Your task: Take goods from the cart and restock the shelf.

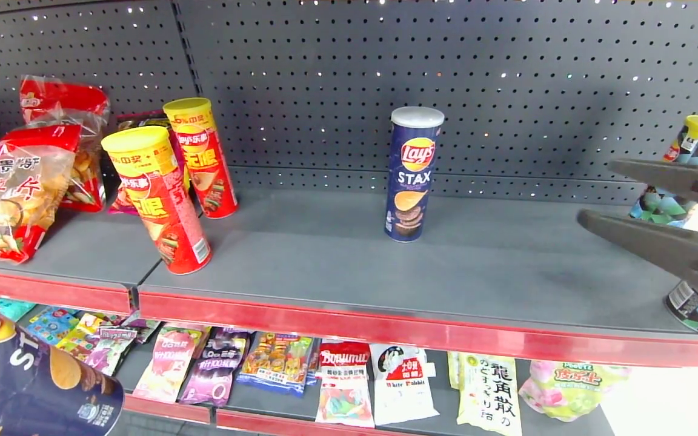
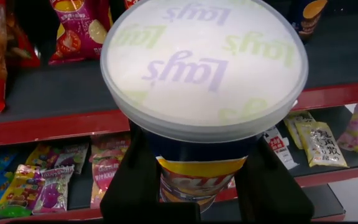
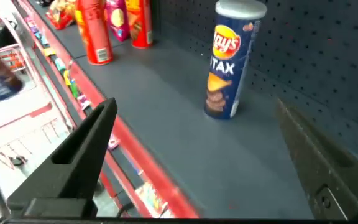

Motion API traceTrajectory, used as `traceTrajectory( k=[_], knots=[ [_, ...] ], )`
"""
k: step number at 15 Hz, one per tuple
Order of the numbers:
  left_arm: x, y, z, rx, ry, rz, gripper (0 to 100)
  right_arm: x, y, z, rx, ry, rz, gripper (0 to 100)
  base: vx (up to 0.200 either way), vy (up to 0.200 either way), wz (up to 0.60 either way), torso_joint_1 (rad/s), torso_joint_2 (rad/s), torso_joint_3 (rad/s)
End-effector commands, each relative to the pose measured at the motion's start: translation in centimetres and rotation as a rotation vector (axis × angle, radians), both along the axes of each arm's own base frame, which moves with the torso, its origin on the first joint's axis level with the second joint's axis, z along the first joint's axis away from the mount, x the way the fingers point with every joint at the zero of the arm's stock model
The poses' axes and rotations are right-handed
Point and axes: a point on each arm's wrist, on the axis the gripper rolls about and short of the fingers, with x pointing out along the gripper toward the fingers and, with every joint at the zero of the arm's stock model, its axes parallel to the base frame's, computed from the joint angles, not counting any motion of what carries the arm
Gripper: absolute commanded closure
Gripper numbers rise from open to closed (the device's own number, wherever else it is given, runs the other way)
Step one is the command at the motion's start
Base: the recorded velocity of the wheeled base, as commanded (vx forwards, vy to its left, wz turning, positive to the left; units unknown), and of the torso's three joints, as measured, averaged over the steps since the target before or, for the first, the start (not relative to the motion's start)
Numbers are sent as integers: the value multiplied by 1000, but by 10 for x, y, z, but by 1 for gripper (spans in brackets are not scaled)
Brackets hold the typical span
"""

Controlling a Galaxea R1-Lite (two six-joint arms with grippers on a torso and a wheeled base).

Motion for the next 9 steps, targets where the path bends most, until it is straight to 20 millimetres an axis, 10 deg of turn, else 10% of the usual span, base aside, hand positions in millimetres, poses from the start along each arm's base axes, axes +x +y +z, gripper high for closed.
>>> traceTrajectory(
  k=[1, 9],
  knots=[
    [1, 0, 1, -1, 5, 5, 100, 59, 27, -19, -30, 73, 10, 0, 0, 0, 0, 0, 0, 0],
    [1, 0, 1, 2, 1, 4, 100, 110, 77, -22, -52, 94, 17, 0, 0, 0, 0, 0, 0, 0]
  ],
)
